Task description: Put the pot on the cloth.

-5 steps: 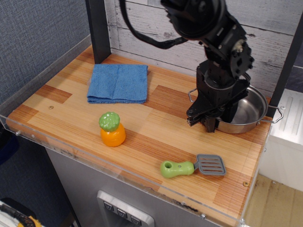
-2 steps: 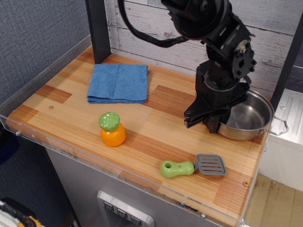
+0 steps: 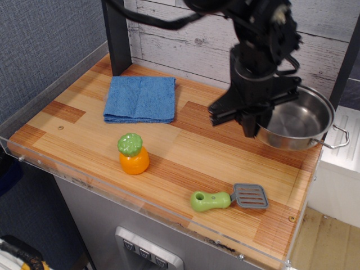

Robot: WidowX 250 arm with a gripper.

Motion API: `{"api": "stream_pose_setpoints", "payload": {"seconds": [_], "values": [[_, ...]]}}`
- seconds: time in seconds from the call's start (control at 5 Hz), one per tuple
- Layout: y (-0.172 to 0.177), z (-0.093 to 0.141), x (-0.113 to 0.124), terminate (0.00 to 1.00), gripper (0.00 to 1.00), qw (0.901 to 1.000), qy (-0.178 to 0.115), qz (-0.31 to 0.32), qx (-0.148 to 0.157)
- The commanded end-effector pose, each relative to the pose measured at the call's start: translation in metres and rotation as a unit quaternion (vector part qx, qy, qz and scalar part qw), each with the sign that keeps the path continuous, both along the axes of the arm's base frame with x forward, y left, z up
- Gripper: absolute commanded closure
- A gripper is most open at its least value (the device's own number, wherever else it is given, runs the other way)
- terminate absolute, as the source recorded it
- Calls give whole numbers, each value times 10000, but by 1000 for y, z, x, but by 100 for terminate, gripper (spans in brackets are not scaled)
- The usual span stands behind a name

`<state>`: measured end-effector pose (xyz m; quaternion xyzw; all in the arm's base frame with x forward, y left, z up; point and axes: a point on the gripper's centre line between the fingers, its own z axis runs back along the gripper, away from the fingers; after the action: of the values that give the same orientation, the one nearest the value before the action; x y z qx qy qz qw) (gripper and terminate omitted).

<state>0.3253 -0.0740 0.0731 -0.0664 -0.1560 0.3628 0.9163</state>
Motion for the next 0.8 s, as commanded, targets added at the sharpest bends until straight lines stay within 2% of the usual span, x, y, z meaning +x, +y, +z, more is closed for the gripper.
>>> {"api": "stream_pose_setpoints", "payload": {"seconds": [0.0,0.4,0.6], "values": [[54,52,-9,0,100,9974,-530,-477,108],[144,52,-9,0,100,9975,-524,-293,384],[176,41,-3,0,100,9975,-363,-268,537]]}}
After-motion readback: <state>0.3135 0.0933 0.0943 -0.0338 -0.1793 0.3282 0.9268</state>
